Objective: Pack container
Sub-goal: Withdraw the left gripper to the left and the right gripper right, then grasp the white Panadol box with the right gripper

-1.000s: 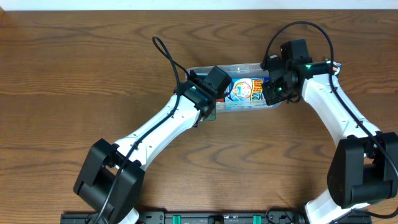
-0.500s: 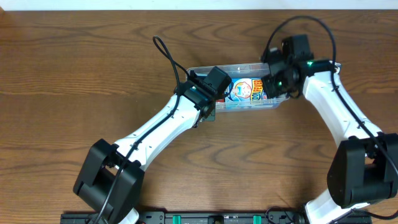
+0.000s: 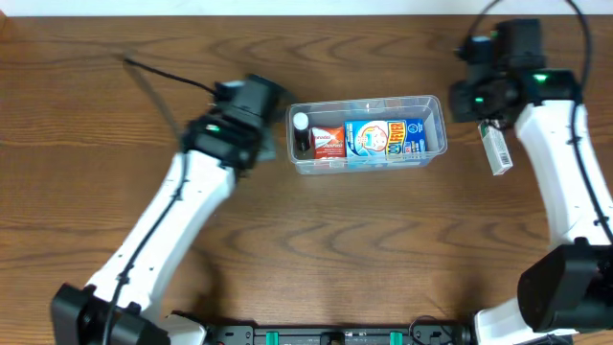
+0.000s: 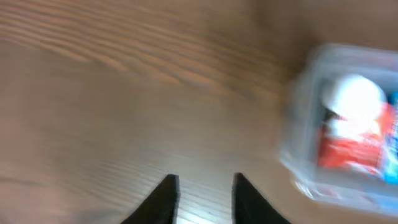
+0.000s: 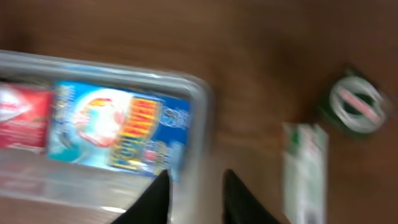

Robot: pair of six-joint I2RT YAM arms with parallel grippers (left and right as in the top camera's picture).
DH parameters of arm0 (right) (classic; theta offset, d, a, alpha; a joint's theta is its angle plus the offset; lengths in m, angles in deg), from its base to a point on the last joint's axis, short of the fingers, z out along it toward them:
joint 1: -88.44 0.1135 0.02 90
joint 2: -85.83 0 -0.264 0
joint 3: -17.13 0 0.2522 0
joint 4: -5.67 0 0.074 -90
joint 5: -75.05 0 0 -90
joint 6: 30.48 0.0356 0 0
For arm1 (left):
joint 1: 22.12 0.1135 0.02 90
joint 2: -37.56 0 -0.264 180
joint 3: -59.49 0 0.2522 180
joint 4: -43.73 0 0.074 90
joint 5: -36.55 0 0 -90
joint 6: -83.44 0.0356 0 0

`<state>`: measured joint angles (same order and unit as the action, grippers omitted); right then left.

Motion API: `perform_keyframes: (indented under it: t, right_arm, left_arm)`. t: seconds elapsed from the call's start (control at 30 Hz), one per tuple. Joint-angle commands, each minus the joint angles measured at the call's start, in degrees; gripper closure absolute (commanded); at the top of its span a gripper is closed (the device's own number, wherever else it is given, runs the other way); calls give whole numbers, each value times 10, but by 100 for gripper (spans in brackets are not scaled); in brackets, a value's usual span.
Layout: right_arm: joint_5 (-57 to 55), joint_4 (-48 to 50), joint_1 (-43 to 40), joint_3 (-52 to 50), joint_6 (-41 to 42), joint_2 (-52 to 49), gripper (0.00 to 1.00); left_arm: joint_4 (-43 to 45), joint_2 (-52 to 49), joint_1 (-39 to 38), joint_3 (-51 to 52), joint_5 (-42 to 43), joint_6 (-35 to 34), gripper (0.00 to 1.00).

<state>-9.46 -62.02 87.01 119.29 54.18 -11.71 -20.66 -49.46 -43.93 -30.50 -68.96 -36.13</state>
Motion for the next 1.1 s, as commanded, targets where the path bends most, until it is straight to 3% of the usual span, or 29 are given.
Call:
perform_keyframes:
  t: [0.0,0.07,0.13,0.27,1.07]
  right_arm:
    - [-27,-15,-52,7,6,2,56]
    - [-27,-19,-80,6,6,-1,43]
    - [-27,-17,-103,-2,-3,-4,36]
    - [-26,-5,-130,-31,-30,-14,30]
    - [-56,240,-138,-254,-112,-45,35]
  left_arm:
    - [-2,2,54,2,-22,-1,32]
    - [0,-1,83,2,-21,-1,10]
    - [2,-4,104,2,-21,-1,2]
    - [1,-7,134,2,-22,0,2]
    - [1,-7,143,2,-21,0,2]
